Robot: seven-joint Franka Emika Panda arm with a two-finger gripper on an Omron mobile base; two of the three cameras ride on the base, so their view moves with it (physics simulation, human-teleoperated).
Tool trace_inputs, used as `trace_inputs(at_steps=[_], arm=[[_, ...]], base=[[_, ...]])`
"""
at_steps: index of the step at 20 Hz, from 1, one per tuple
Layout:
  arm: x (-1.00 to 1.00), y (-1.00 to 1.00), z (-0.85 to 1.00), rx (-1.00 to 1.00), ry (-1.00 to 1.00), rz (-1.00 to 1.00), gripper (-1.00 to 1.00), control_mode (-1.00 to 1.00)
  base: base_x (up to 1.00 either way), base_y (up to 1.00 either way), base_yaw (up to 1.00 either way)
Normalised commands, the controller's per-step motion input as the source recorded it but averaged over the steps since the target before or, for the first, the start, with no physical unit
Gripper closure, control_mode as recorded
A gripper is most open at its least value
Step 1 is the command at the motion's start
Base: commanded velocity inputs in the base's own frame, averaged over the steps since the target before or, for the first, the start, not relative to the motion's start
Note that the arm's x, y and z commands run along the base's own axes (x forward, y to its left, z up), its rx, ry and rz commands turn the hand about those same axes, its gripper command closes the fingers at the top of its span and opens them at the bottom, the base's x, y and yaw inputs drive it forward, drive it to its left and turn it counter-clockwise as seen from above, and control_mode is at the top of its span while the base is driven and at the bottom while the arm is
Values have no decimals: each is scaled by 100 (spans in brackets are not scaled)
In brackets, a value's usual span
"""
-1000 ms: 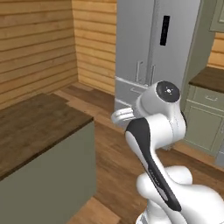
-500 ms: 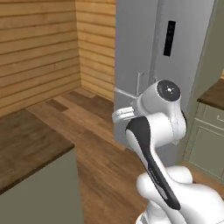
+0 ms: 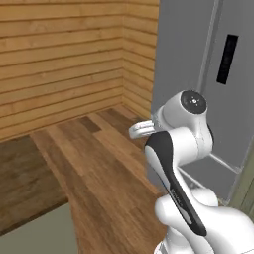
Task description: Take a straw from the drawer in front and place it inside the glass cup on the dining counter.
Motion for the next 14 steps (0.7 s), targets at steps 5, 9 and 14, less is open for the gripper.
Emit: trace_inputs(at_steps=[5, 9, 14], arm=[[0, 0, 0, 0, 0, 0, 100, 100], [0, 0, 0, 0, 0, 0, 100, 100], [0, 0, 0, 0, 0, 0, 100, 100]], base=[[100, -35, 34], [100, -4, 24], [100, 0, 20]])
